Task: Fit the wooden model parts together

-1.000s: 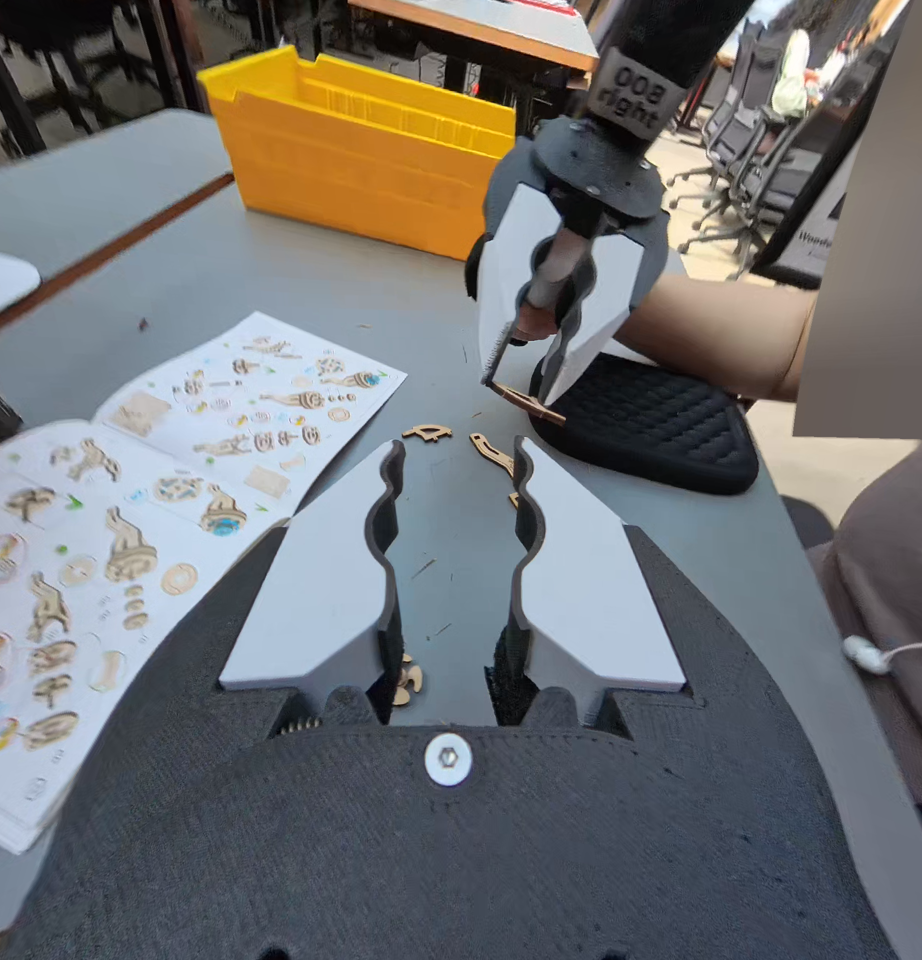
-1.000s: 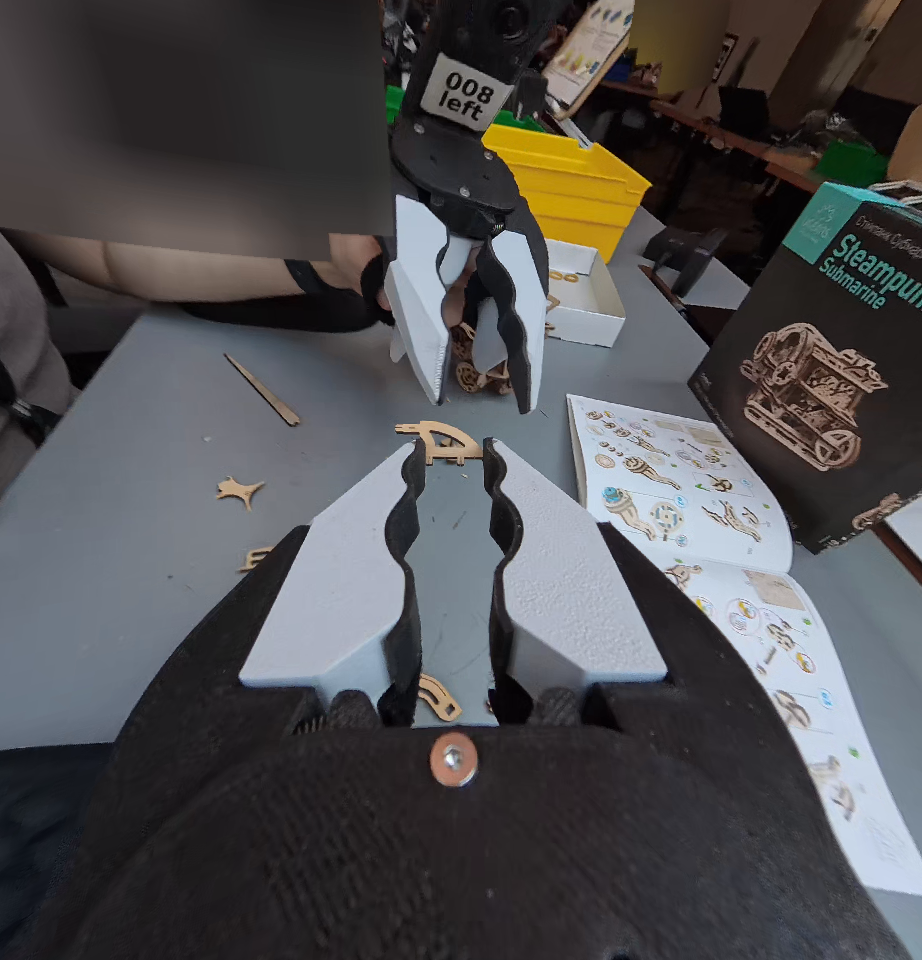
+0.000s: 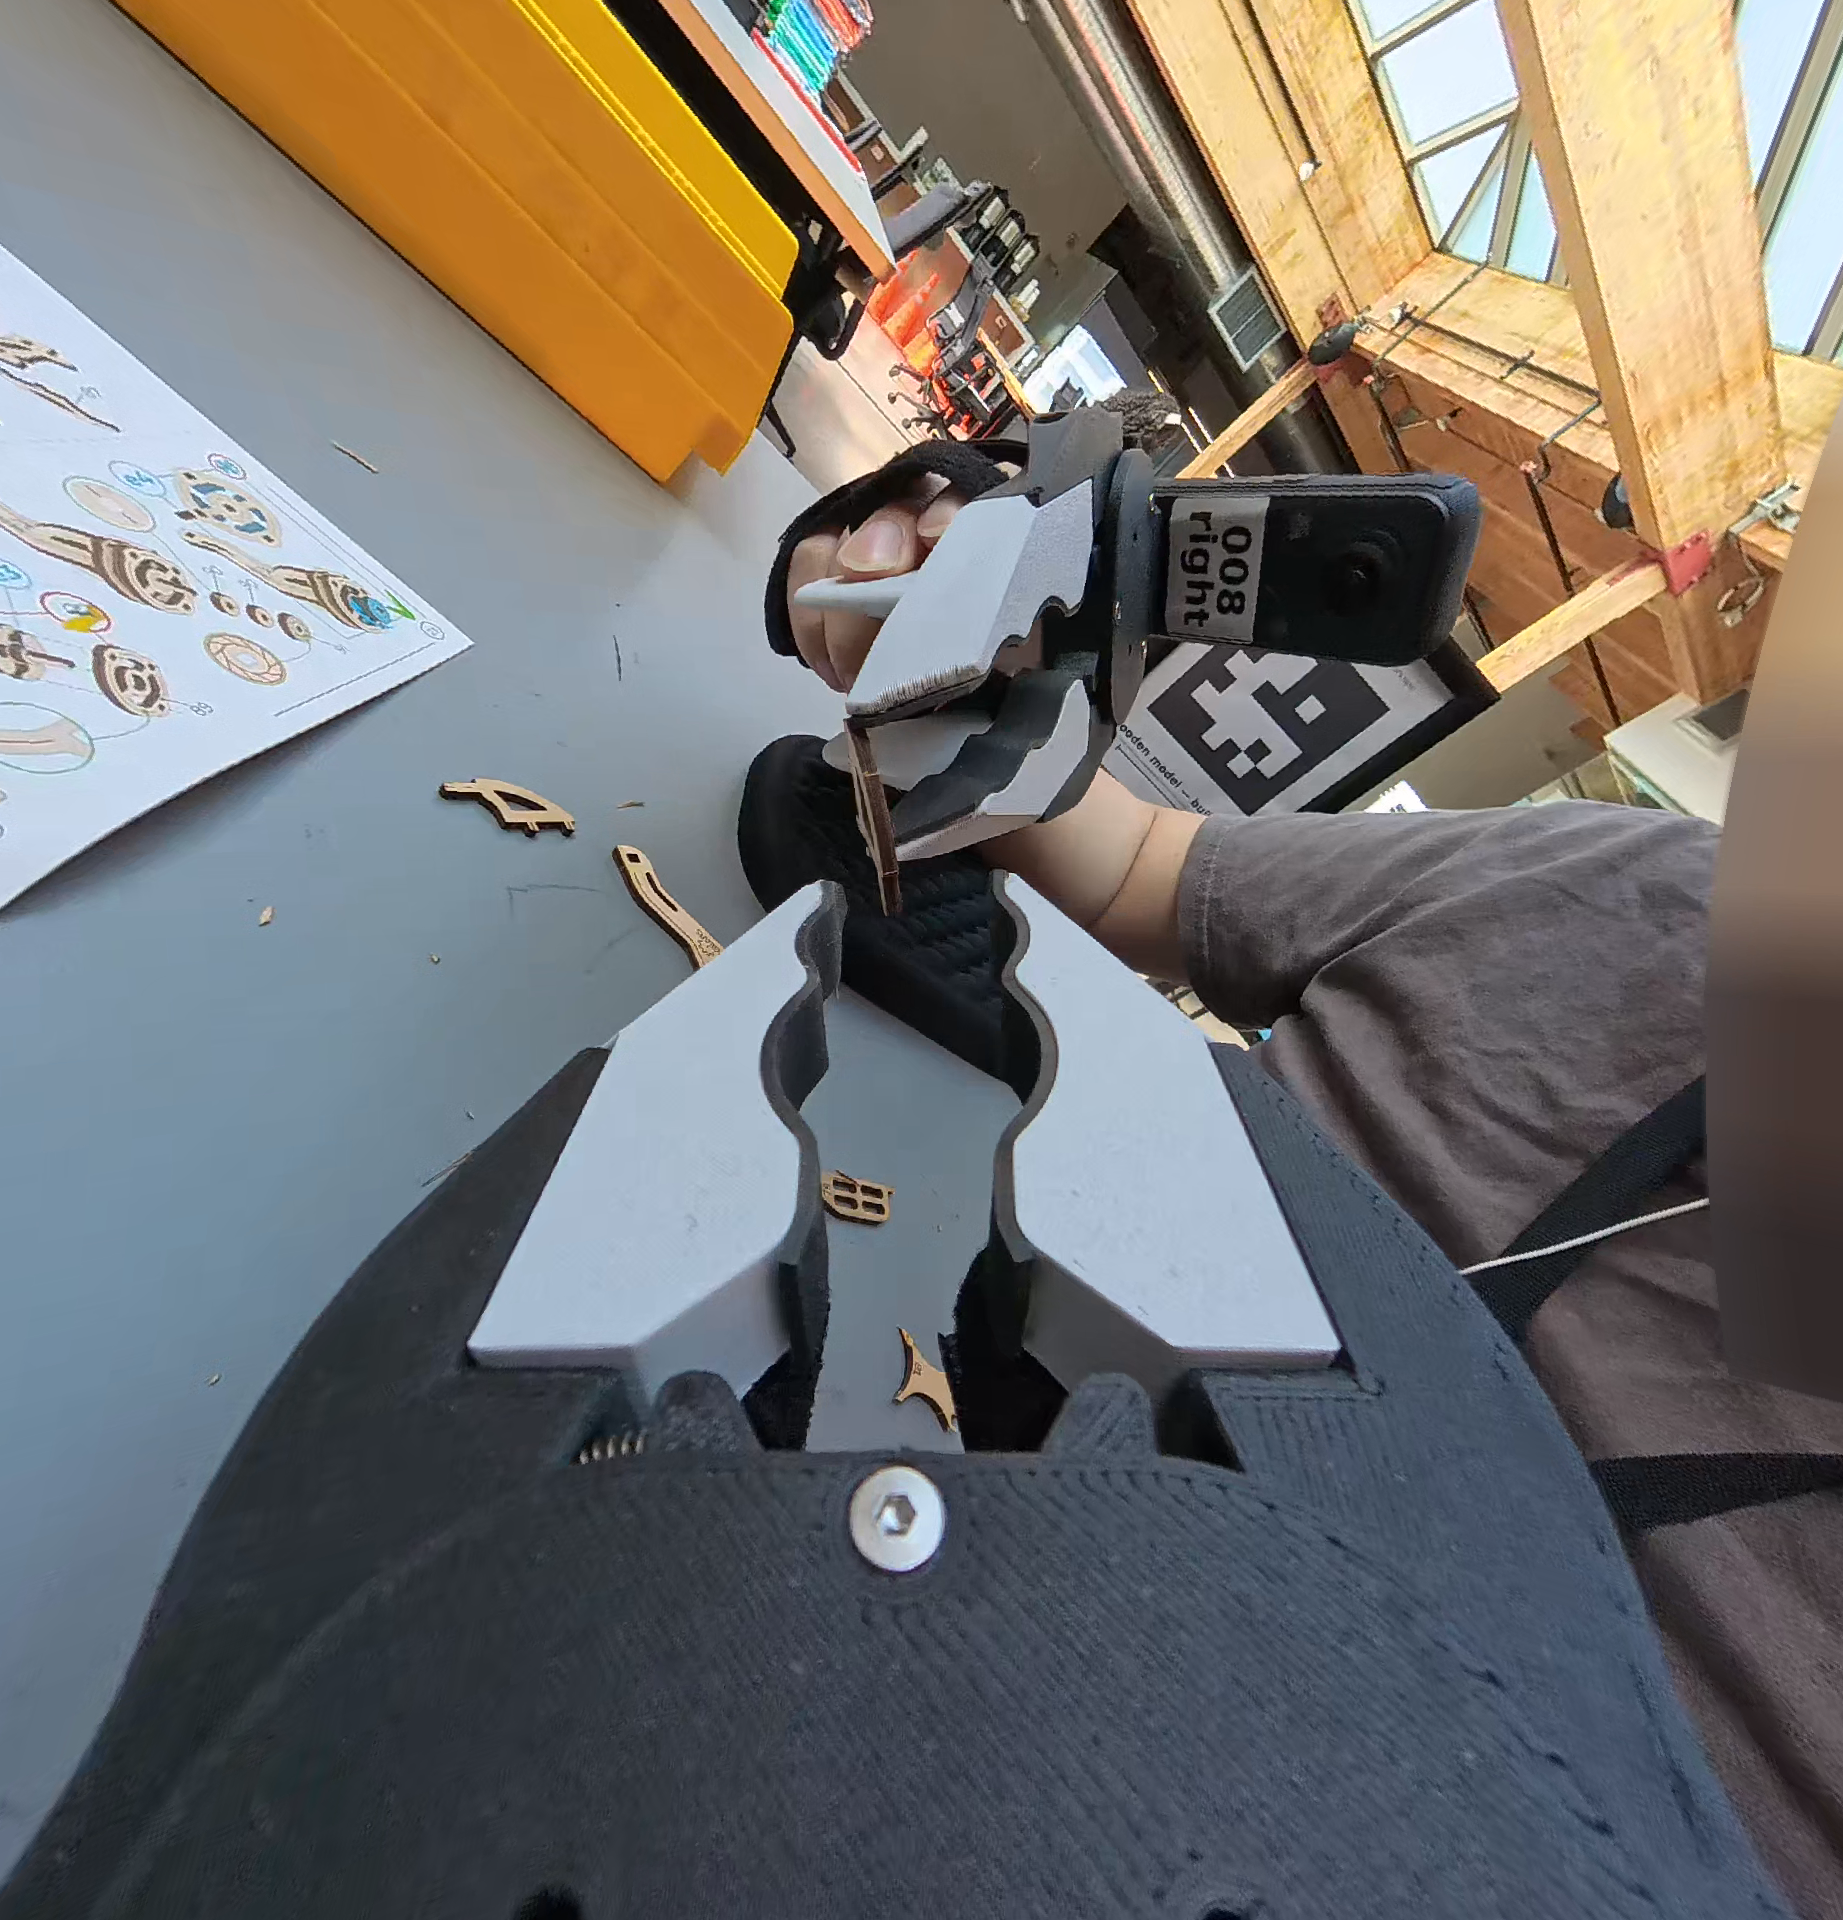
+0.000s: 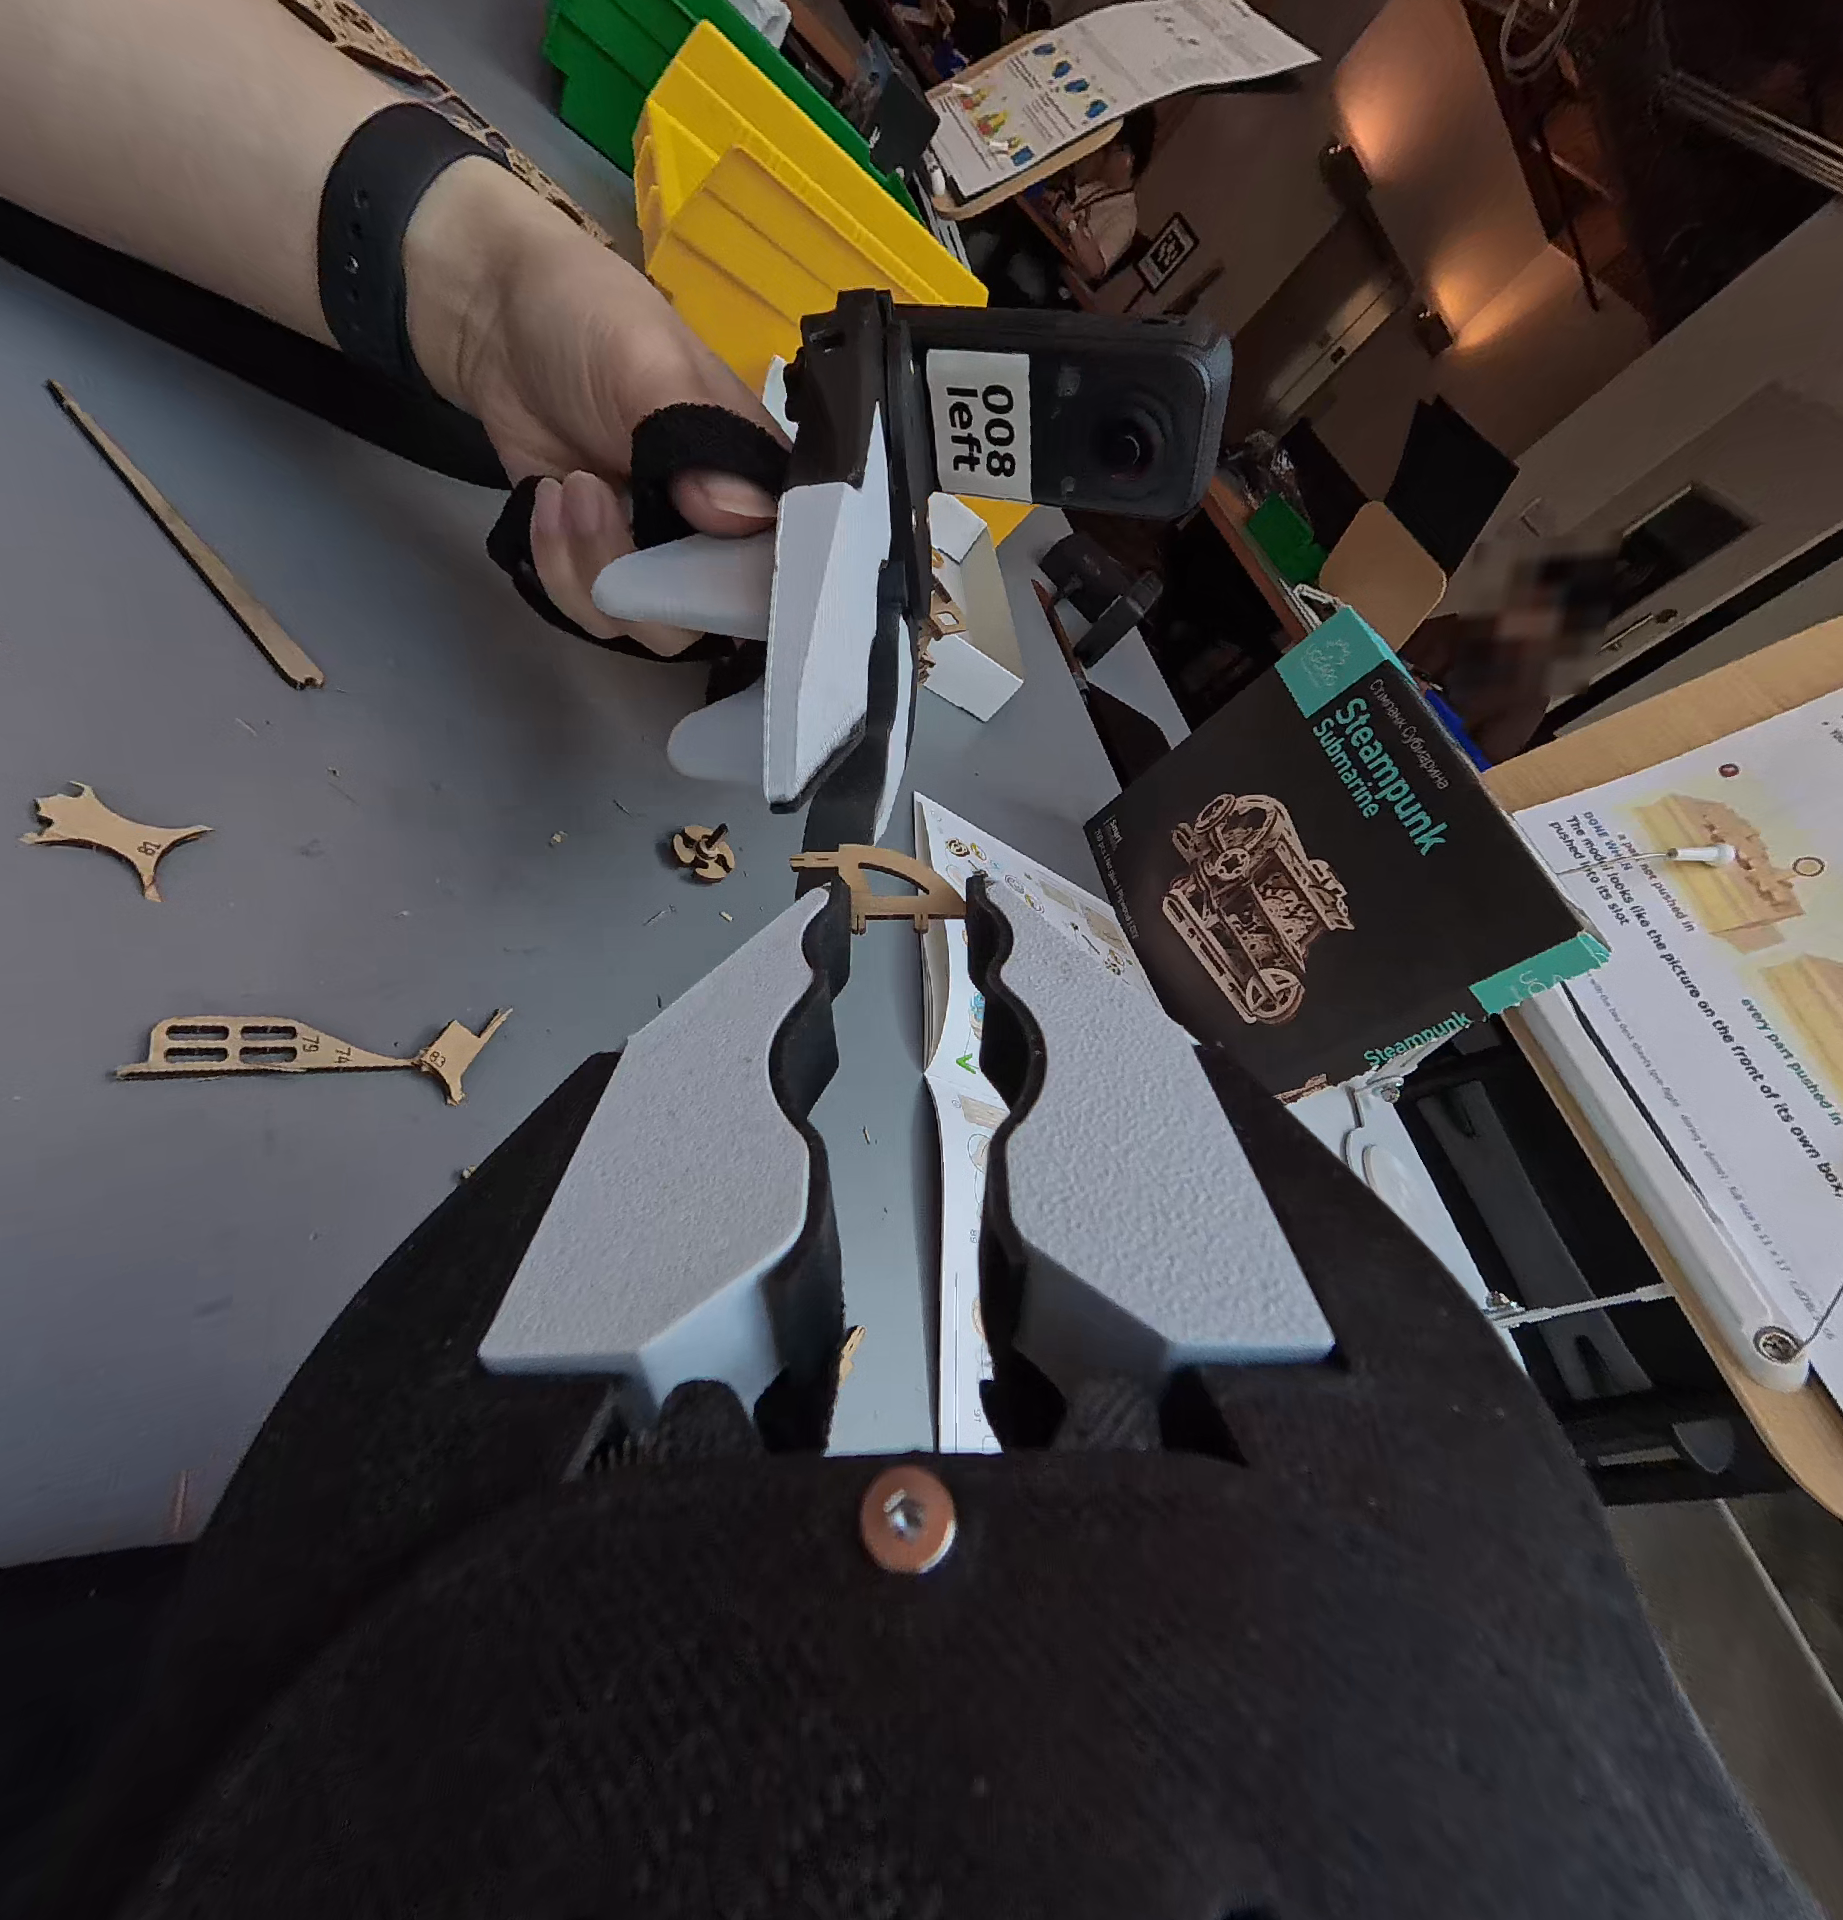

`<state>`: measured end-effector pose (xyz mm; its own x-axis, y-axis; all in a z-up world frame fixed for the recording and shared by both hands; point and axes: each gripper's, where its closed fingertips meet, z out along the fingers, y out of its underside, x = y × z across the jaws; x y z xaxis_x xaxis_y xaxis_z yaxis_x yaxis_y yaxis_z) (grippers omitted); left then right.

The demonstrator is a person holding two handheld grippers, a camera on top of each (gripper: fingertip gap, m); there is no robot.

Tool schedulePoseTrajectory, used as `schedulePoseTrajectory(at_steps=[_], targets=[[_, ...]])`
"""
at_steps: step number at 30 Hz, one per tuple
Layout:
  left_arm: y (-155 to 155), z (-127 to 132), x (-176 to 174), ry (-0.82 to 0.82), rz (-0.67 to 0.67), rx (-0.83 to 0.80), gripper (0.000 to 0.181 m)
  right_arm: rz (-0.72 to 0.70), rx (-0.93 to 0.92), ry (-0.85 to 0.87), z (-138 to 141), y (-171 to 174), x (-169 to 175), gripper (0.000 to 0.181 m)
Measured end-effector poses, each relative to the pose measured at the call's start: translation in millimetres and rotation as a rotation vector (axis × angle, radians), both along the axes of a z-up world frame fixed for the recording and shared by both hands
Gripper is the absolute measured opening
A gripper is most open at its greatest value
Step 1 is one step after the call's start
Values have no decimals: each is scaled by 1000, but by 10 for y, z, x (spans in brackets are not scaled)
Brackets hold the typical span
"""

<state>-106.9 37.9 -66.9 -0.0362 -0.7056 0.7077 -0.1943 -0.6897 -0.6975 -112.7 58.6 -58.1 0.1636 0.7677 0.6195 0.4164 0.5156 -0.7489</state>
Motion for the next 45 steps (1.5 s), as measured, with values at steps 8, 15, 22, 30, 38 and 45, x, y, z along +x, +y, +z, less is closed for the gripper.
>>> schedulePoseTrajectory(at_steps=[8, 15, 22, 30, 38, 45], targets=[[70, -46, 28, -8, 39, -34, 2, -4, 23, -18, -35, 3, -15, 22], [177, -77, -66, 23, 82, -73, 1, 0, -58, -18, -74, 96, 98, 32], [231, -299, -217, 237, 108, 12, 1, -113, -442, -46, -333, 539, 761, 28], [52, -516, -146, 360, 18, 58, 1, -78, -749, -27, -549, 526, 846, 19], [-28, -567, -122, 374, -28, 33, 1, 26, -924, 32, -473, 294, 435, 12], [-155, -639, -78, 409, -95, 56, 1, 166, -1006, -19, -479, -125, 12, 27]])
